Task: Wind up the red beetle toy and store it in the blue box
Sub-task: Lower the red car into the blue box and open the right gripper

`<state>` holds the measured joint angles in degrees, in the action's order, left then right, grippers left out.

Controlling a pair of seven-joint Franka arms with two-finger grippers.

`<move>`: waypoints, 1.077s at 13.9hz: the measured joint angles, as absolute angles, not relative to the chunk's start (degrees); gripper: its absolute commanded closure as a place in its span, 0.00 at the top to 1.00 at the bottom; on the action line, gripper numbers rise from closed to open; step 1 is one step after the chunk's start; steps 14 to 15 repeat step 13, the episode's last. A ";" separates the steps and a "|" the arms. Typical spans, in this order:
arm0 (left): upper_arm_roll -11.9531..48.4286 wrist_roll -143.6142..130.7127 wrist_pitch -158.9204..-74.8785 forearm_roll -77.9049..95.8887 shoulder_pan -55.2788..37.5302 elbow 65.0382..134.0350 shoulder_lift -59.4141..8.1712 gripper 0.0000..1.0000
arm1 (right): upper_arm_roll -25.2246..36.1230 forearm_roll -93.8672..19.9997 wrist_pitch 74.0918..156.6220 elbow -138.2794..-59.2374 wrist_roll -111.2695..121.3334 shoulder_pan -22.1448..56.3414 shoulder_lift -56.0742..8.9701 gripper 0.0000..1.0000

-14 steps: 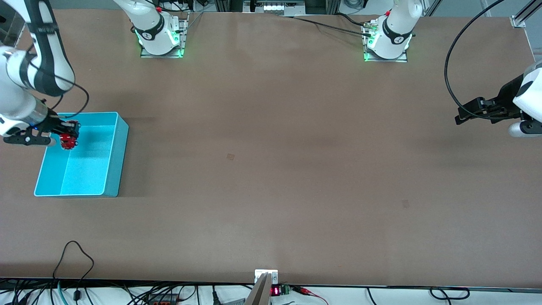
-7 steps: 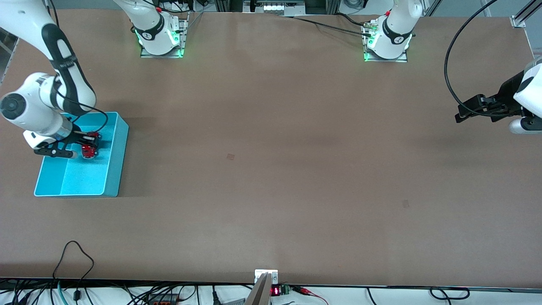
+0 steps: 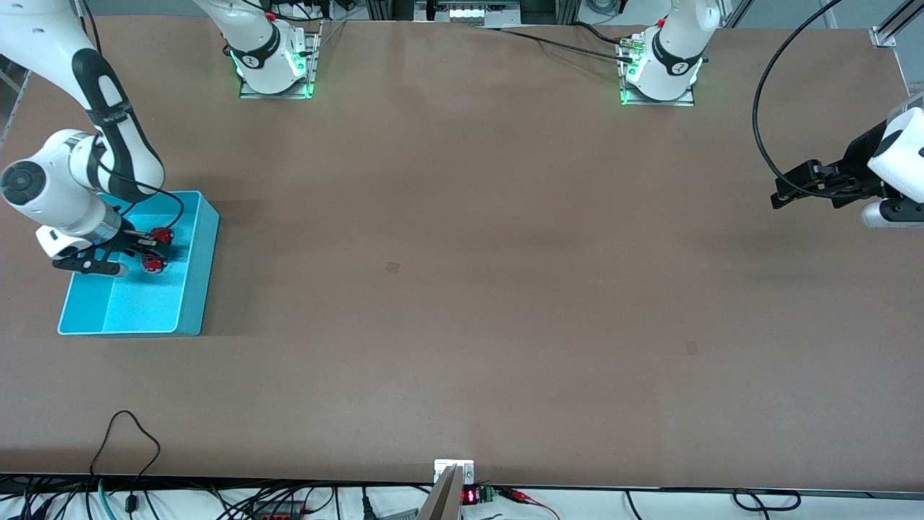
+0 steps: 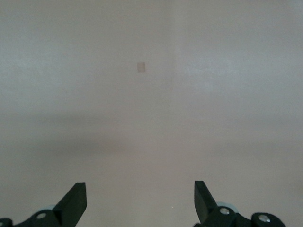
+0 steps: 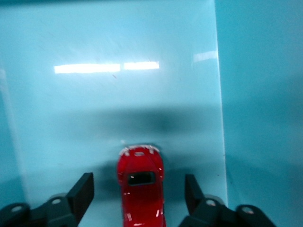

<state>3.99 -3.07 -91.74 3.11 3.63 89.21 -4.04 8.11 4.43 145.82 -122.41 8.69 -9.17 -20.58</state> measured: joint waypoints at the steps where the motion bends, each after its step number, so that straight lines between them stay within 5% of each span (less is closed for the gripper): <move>1: 4.15 -3.07 -91.74 3.11 3.62 89.21 -4.01 1.00 | 6.64 4.43 139.74 -119.89 8.69 -9.14 -17.60 1.00; 5: 4.94 -3.07 -91.76 3.11 3.61 89.21 -3.94 1.00 | 1.25 4.43 115.98 -108.84 8.63 -8.85 -4.47 1.00; 9: 4.95 -3.07 -91.78 3.11 3.62 89.21 -3.92 1.00 | -3.76 4.40 100.72 -101.12 2.95 -8.69 1.02 1.00; 15: 4.97 -3.07 -93.07 3.12 3.63 89.21 -3.89 1.00 | -5.11 3.15 95.87 -96.71 0.61 -8.52 1.98 1.00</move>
